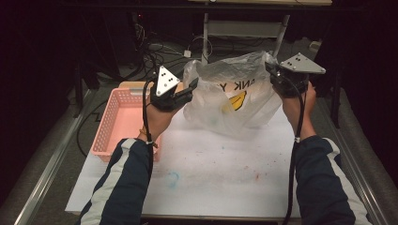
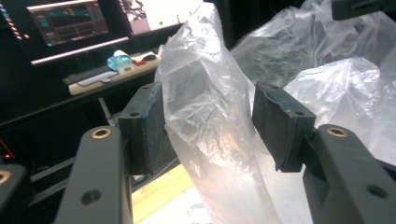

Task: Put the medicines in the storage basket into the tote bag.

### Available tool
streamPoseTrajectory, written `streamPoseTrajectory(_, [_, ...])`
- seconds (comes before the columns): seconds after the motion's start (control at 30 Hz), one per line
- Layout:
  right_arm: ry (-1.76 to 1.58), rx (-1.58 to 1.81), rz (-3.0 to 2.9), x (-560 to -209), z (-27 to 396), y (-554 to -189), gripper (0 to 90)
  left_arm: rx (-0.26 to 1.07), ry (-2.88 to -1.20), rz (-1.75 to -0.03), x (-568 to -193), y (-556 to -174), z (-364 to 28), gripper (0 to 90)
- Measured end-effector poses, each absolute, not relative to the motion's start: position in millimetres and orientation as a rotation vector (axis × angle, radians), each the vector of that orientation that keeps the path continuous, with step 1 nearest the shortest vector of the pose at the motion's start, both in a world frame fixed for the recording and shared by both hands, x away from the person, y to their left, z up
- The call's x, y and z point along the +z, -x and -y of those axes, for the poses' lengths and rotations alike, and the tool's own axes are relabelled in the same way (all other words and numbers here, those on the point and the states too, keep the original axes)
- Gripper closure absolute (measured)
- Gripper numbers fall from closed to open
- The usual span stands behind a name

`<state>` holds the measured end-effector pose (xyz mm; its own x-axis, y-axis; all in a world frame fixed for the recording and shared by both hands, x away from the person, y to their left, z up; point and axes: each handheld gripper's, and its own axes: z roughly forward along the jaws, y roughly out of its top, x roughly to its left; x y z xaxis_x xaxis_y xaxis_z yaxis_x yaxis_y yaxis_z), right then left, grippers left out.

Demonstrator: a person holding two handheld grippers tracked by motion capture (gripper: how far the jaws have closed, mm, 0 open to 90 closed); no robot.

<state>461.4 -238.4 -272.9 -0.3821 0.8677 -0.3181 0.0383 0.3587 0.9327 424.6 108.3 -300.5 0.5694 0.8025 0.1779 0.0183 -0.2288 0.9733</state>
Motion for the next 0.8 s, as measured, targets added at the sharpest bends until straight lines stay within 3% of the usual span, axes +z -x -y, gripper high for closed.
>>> streamPoseTrajectory(0.1, [-0.813, 1.092, -1.715, -268.5, 241.7, -468.0, 88.0, 0.875, -1.614, -0.713, -297.2, -421.8, -112.1, 34.6])
streamPoseTrajectory(0.3, [-0.873, 1.057, -1.71, -259.5, 254.1, -483.1, 87.9, 0.825, -1.635, -0.673, -303.1, -411.9, -115.5, 34.4])
streamPoseTrajectory(0.37, [-0.887, 1.046, -1.707, -259.1, 258.2, -484.6, 88.2, 0.783, -1.645, -0.653, -311.0, -405.0, -115.5, 30.3])
streamPoseTrajectory(0.57, [-0.915, 1.056, -1.709, -264.6, 265.3, -485.8, 87.5, 0.706, -1.809, -0.612, -339.8, -398.7, -94.1, 30.1])
streamPoseTrajectory(0.67, [-0.915, 1.057, -1.709, -265.3, 264.4, -484.1, 88.3, 0.667, -1.858, -0.591, -348.9, -401.4, -84.3, 35.5])
streamPoseTrajectory(0.8, [-0.906, 1.061, -1.704, -263.8, 264.0, -483.0, 88.6, 0.692, -1.936, -0.563, -354.7, -408.6, -75.1, 70.2])
